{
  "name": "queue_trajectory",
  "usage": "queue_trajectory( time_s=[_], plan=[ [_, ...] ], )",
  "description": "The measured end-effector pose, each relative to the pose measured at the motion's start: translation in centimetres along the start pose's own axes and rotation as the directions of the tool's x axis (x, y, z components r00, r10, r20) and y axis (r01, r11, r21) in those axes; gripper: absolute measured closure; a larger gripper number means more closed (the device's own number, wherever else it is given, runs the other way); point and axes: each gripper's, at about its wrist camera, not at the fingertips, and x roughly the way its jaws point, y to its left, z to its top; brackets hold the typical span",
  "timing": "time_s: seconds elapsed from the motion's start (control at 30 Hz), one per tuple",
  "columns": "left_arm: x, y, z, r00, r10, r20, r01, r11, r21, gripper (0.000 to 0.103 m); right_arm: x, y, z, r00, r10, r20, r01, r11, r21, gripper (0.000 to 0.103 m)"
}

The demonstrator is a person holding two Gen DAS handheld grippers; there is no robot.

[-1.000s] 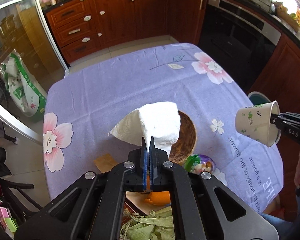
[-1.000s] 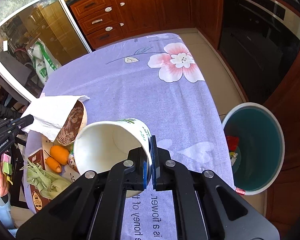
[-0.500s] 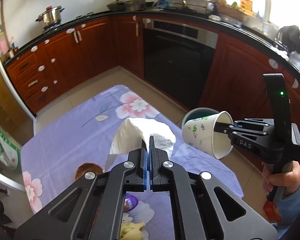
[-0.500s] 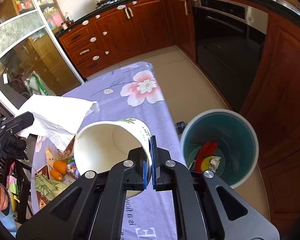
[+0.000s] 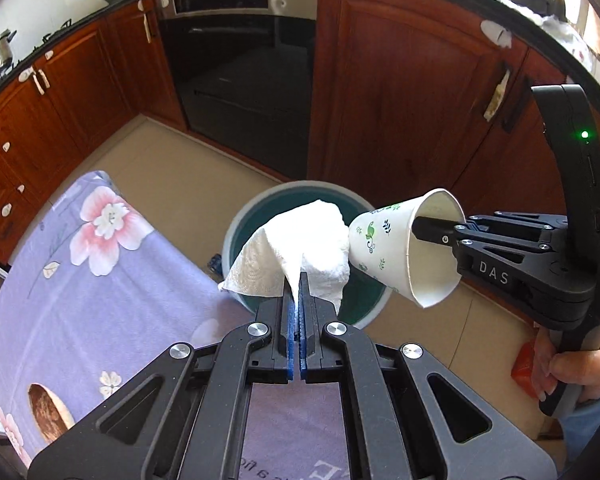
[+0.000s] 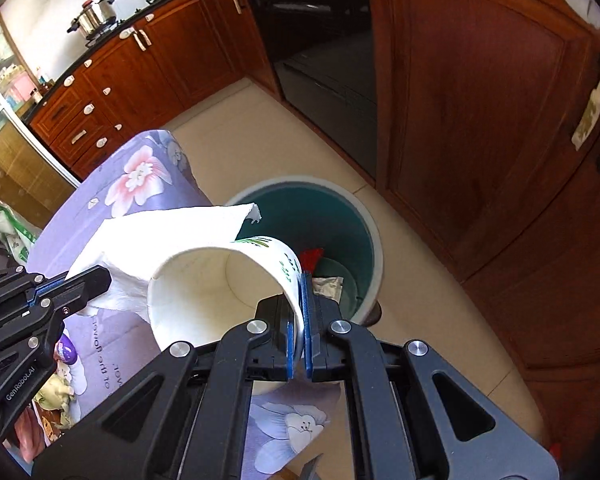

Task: Collect trash
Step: 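Carry tissue and cup over the bin and open both tools, then move both tools back over the table toward the remaining trash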

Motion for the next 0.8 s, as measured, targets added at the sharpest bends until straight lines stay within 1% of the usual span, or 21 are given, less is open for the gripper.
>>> queue_trajectory(
  time_s=[0.13, 0.3, 0.4, 0.43, 0.47, 0.5, 0.53, 0.57, 0.63, 0.67, 0.7, 0.8],
  plan=[
    [3.1, -0.6, -0.1, 0.999, -0.003, -0.049, 0.003, 1.0, 0.006, 0.101, 2.6, -1.5, -0.1, 0.999, -0.009, -0.048, 0.01, 1.0, 0.023, 0.099],
    [5.9, -0.1, -0.4, 0.995, -0.016, -0.103, 0.014, 1.0, -0.016, 0.101, 4.9, -2.0, 0.1, 0.996, -0.01, -0.089, 0.013, 0.999, 0.035, 0.099],
    [7.0, 0.2, -0.5, 0.992, -0.021, -0.126, 0.018, 1.0, -0.025, 0.1, 5.8, -2.2, 0.3, 0.995, -0.005, -0.098, 0.009, 0.999, 0.045, 0.095],
    [7.2, 0.3, -0.5, 0.991, -0.023, -0.13, 0.019, 0.999, -0.027, 0.099, 6.1, -2.1, 0.3, 0.995, -0.003, -0.101, 0.008, 0.999, 0.048, 0.092],
    [7.4, 0.4, -0.5, 0.991, -0.023, -0.135, 0.019, 0.999, -0.029, 0.098, 6.2, -2.1, 0.4, 0.995, 0.004, -0.103, 0.002, 0.999, 0.053, 0.078],
    [7.6, 0.5, -0.5, 0.99, -0.022, -0.141, 0.018, 0.999, -0.03, 0.095, 6.3, -2.1, 0.5, 0.995, 0.008, -0.103, -0.002, 0.998, 0.058, 0.066],
    [7.7, 0.6, -0.6, 0.989, -0.018, -0.144, 0.014, 0.999, -0.029, 0.076, 6.4, -2.1, 0.7, 0.995, 0.013, -0.096, -0.007, 0.998, 0.063, 0.039],
    [7.8, 0.7, -0.5, 0.99, -0.005, -0.138, 0.001, 1.0, -0.028, 0.046, 6.3, -2.1, 0.8, 0.997, 0.014, -0.081, -0.009, 0.998, 0.066, 0.026],
    [7.1, 0.9, -0.7, 0.994, 0.033, -0.101, -0.036, 0.999, -0.028, 0.03, 6.1, -1.9, 0.8, 0.998, 0.004, -0.065, 0.001, 0.998, 0.068, 0.024],
    [7.0, 1.0, -0.8, 0.995, 0.04, -0.092, -0.043, 0.999, -0.03, 0.028, 6.1, -1.8, 0.9, 0.998, 0.006, -0.069, -0.001, 0.998, 0.069, 0.019],
    [6.9, 1.1, -0.8, 0.995, 0.039, -0.095, -0.042, 0.998, -0.036, 0.027, 6.0, -1.8, 0.8, 0.997, 0.004, -0.071, 0.001, 0.997, 0.071, 0.016],
    [6.5, 1.6, -0.9, 0.995, 0.029, -0.097, -0.035, 0.998, -0.06, 0.019, 5.4, -1.4, 0.9, 0.998, -0.02, -0.06, 0.024, 0.998, 0.06, 0.014]
  ],
)
